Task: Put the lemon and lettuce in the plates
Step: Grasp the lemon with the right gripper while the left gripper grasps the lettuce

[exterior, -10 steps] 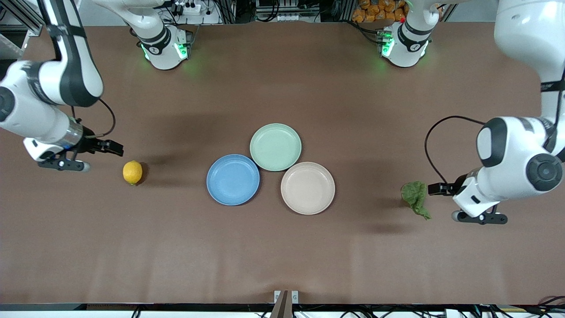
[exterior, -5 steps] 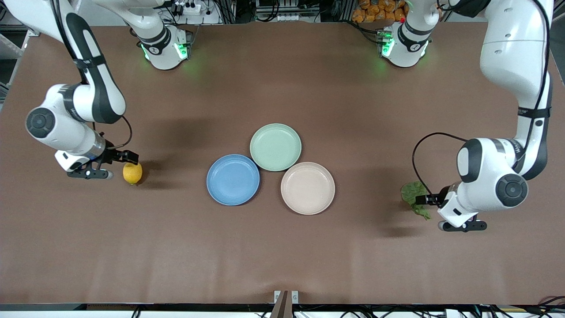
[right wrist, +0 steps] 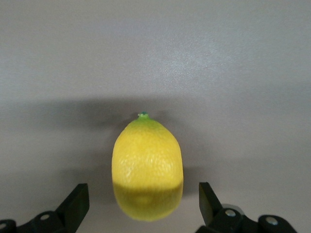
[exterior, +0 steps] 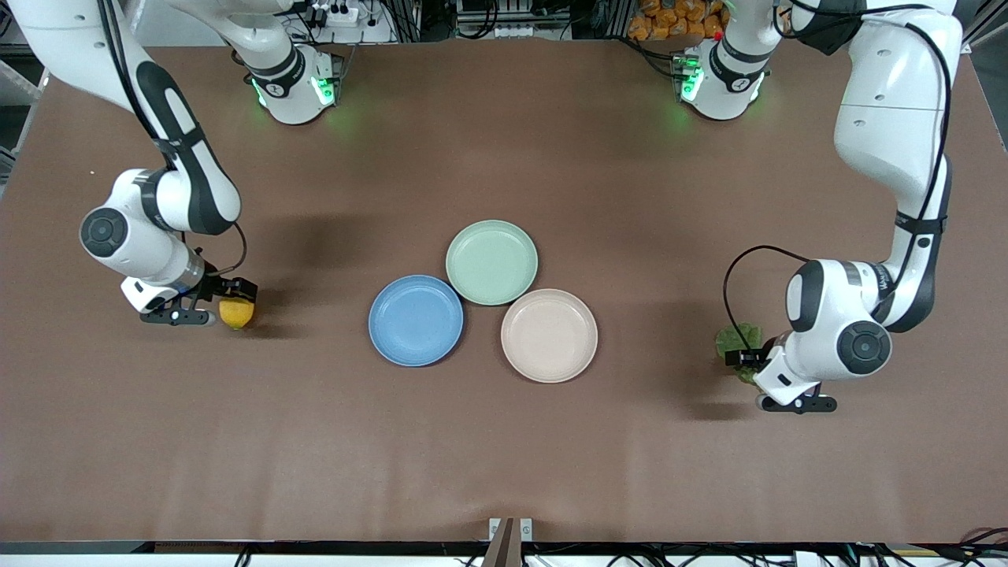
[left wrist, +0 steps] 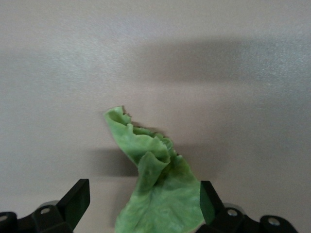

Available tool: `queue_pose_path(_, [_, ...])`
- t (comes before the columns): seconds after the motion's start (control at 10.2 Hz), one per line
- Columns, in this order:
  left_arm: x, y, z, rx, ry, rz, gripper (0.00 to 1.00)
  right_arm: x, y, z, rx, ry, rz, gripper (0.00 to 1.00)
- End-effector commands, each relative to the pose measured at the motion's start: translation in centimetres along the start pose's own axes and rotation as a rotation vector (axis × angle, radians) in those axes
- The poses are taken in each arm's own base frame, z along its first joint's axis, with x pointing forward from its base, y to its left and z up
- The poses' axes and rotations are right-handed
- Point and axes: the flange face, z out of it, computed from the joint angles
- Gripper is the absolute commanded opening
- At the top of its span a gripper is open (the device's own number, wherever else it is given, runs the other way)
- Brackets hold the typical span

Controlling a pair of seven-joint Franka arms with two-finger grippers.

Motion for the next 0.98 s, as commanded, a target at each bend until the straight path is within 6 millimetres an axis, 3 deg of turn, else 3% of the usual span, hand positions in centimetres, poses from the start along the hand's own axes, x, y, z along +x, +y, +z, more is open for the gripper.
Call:
queue_pose_path(0.0, [-0.3, 0.5, 0.5, 0.012, 0.034, -0.010, 1.00, 0.1, 0.3, 1.8, -0.001, 0.023, -0.009, 1.00])
queue_pose_path(0.1, [-0.3, 0.7, 1.3, 0.011, 0.034, -0.007, 1.00, 0.2, 0.3, 1.9, -0.001, 0.029, -0.009, 0.95])
queue_pose_path(0.29, [-0.2, 0.9, 2.0, 0.005, 0.036, -0.009, 0.98, 0.7, 0.1, 1.5, -0.001, 0.029, -0.001, 0.30])
queue_pose_path(0.39, [-0.3, 0.8, 2.1, 0.003, 0.035, -0.021, 0.41, 1.2, -0.1, 0.8, 0.001, 0.028, 0.001, 0.08])
queue_pose_path(0.49, [-0.3, 0.8, 2.1, 0.003, 0.035, -0.024, 0.00, 1.7, -0.1, -0.4, 0.004, -0.010, 0.017, 0.00])
queue_pose_path(0.69, [-0.2, 0.8, 1.8, 0.003, 0.039, -0.024, 0.00, 2.8, -0.3, -2.5, 0.005, -0.044, 0.038, 0.00])
queue_pose_path(0.88, [-0.2, 0.7, 1.3, 0.003, 0.045, -0.026, 0.00, 3.7, -2.5, -5.2, 0.004, -0.025, 0.001, 0.00])
